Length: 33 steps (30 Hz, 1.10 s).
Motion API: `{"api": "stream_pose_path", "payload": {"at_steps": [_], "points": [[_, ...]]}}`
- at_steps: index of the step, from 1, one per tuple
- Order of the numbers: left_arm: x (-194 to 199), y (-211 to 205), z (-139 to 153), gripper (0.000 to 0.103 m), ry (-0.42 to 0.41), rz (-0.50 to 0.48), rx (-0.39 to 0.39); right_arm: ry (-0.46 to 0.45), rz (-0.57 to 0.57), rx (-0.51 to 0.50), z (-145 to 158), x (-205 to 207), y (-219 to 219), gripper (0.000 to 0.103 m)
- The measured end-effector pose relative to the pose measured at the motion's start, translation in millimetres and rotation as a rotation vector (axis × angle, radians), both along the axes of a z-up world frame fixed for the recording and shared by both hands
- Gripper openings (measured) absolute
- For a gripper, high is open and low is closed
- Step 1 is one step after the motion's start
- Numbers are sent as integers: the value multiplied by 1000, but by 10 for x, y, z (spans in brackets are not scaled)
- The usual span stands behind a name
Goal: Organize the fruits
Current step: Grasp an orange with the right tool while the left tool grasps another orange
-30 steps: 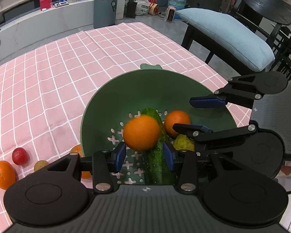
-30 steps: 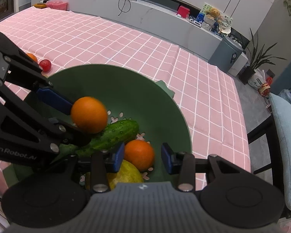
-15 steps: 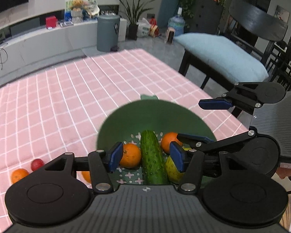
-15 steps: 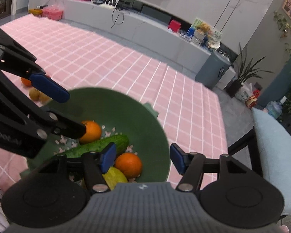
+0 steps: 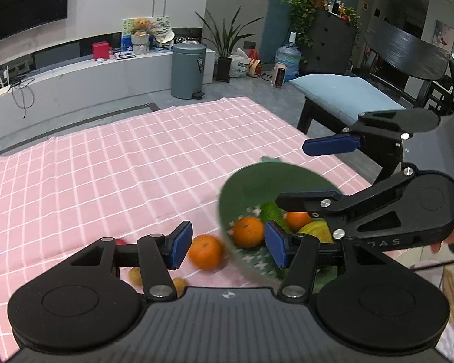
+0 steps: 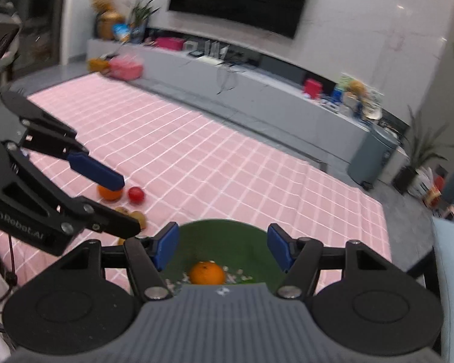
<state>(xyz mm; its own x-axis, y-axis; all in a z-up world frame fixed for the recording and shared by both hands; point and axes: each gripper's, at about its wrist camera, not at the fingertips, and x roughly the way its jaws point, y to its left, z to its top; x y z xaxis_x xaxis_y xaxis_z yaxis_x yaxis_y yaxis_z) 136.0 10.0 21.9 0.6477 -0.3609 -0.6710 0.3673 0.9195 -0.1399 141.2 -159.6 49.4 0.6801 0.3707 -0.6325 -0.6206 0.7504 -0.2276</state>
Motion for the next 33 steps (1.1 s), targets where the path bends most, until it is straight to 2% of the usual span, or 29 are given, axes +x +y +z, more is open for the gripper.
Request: {"api": "stream_pose_path", "payload": {"at_steps": [8,13,17,23,30,33], "points": [[54,512,-259,65,20,76,44,128,105,-74,-58,177,516,62],[139,726,-449,65,63,91,29,159,198,-215,-182,264,845,59],[175,870,-608,65,86,83,26,200,275,-337,-335,366,1060,51],[250,984,-757,65,87,128,126,257,347,-500,-634,532,1293,49],[406,1094,-906,69,118,172,83,323,396,-612,-908,690,1423,48],[457,1103,-965,69,135,188,66,339,420,-663,-996,722,1464,43]]}}
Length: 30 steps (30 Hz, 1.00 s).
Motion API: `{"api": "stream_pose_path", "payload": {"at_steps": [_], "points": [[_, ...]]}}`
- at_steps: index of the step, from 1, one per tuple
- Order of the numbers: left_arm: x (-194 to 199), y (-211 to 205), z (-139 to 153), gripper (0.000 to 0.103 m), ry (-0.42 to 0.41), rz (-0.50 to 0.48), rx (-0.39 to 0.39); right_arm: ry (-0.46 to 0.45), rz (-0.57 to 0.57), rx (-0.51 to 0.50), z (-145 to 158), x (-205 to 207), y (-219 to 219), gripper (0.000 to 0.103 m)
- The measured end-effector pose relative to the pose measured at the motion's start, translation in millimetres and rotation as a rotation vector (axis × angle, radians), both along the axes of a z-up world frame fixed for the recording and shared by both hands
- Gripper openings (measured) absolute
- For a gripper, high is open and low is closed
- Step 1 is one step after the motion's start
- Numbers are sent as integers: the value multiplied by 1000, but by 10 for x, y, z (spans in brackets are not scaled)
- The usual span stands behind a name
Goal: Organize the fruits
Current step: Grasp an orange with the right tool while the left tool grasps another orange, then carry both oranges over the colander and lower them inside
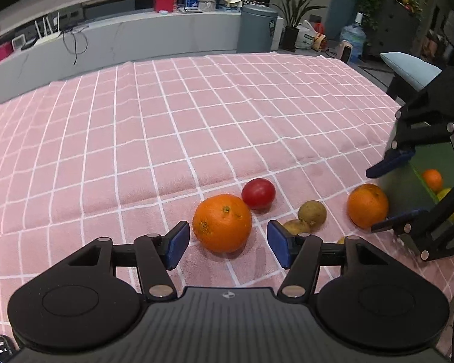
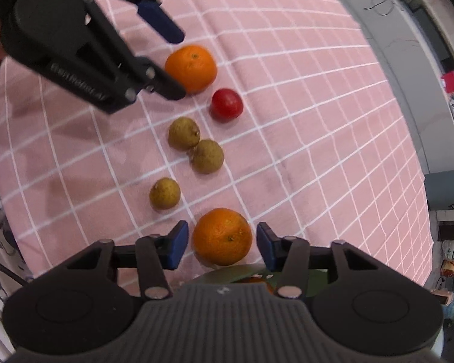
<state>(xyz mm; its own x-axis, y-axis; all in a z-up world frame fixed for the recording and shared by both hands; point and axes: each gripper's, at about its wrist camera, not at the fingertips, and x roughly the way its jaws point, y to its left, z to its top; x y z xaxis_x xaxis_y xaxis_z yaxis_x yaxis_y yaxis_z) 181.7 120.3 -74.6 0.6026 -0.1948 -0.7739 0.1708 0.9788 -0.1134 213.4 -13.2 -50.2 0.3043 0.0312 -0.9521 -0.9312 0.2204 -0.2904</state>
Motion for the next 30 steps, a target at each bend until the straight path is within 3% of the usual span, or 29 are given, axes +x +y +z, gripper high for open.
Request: {"api": "stream_pose_path", "payload": {"at_steps": [8,12,15,22,30], "points": [[51,17,-65,68,8,13,-1,18,31,-51,-94,23,36,43],[72,27,-87,52,14,19,-13,10,24,-38,-85,10,7,43],[62,35,-80,52,17,25,-25,-3,21,-24,-78,-23,-11,42],[8,52,-65,50,8,61,-40,-42,19,25,-4,-133,-40,41],[-310,-26,230,49,-100,68,-56,-80,-42,169,370,-293,-196,41]]}}
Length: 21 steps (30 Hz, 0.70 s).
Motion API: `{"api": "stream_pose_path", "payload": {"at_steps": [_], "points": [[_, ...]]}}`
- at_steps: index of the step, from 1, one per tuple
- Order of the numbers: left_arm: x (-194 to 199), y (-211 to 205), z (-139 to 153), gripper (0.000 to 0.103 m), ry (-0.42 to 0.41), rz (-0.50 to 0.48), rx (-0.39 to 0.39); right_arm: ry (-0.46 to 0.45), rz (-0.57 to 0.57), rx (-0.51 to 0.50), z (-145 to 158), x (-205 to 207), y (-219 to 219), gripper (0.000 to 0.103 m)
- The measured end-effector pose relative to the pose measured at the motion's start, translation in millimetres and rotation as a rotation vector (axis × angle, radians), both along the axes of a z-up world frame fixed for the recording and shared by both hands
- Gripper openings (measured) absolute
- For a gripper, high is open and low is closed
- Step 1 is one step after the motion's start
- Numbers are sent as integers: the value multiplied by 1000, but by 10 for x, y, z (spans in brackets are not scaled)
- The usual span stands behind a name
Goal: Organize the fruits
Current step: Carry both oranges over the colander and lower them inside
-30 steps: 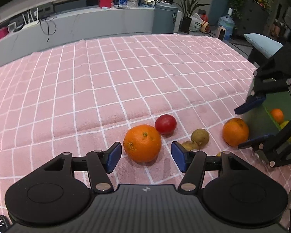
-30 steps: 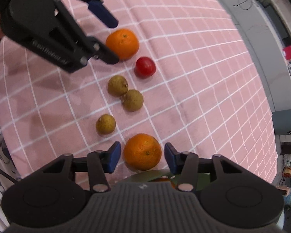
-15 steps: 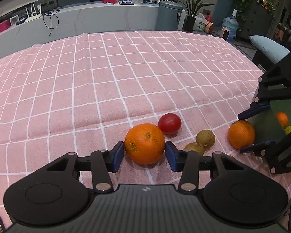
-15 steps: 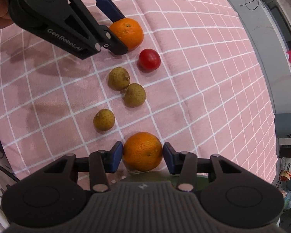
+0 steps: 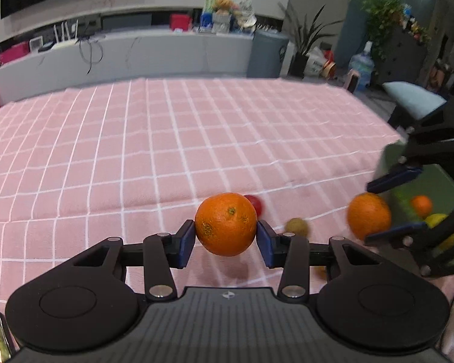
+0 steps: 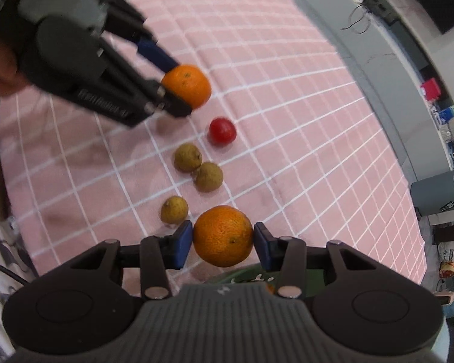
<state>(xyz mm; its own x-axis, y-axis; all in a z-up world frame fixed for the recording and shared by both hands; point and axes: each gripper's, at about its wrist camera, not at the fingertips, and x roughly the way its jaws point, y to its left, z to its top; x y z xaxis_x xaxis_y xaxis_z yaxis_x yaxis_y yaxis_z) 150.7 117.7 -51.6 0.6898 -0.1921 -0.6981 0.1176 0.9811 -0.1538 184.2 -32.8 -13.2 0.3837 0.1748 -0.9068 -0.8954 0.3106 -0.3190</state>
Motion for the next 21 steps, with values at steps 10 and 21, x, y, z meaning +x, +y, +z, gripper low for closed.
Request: {"api": "stream_pose_path", "payload": {"at_steps": [10,21], "points": [[-248,-468,472,49,-69,-165,-110,-67,-110,173,486,-198,-412,40],[-112,-1121,638,49,-46,-323,-111,-72,-239,181,636,-244,-1074,40]]}}
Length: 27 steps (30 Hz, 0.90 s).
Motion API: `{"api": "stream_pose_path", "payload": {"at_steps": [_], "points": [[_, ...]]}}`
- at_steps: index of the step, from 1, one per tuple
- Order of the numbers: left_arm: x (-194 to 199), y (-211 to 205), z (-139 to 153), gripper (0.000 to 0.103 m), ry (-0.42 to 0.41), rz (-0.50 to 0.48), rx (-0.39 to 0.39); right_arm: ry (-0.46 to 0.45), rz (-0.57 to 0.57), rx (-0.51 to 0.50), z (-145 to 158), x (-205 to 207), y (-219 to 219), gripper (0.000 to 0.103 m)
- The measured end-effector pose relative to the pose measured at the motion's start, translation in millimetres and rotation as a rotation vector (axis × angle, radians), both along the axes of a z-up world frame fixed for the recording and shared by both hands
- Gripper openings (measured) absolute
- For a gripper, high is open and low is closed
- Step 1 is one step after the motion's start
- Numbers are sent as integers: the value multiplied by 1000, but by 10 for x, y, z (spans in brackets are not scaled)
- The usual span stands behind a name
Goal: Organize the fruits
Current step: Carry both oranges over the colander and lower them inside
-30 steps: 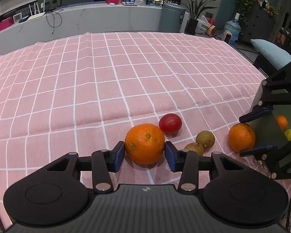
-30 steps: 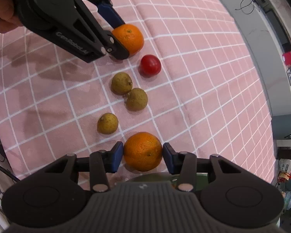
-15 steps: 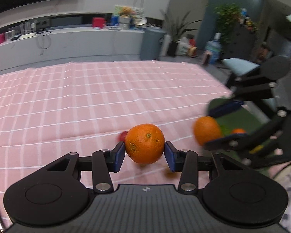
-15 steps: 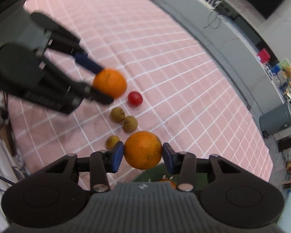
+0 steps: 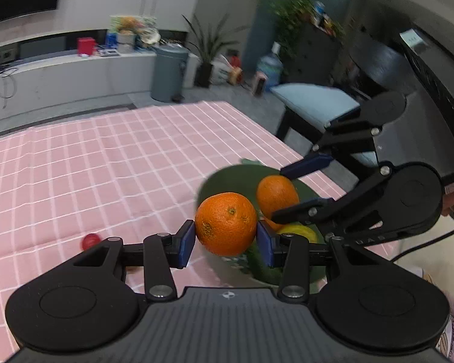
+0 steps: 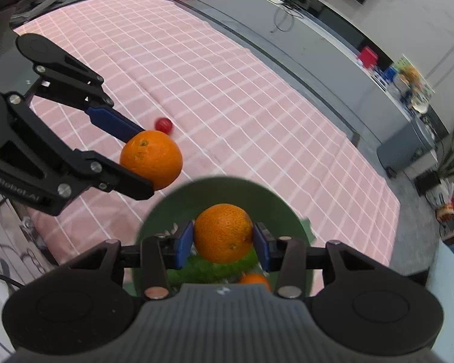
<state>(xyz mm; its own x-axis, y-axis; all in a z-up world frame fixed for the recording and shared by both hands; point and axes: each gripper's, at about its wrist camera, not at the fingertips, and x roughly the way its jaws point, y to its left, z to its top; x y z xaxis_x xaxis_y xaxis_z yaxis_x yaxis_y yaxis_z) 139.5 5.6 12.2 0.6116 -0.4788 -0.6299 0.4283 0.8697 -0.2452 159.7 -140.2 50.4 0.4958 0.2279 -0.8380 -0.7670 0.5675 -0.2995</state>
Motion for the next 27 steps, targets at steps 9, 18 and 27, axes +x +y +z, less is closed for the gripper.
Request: {"api": "stream_pose_path", "payload": {"at_steps": [9,18,27], "points": [[181,-433,-143,49,70,-52,117,11,-60,-19,-176,65,-378,40],[233,-686,-288,49,86,-70,249,35,-115,-3,-429,294,-513,40],[312,-745,-413,50,124,-90,306,67,-101,-11,-614,401,-471,40]]}}
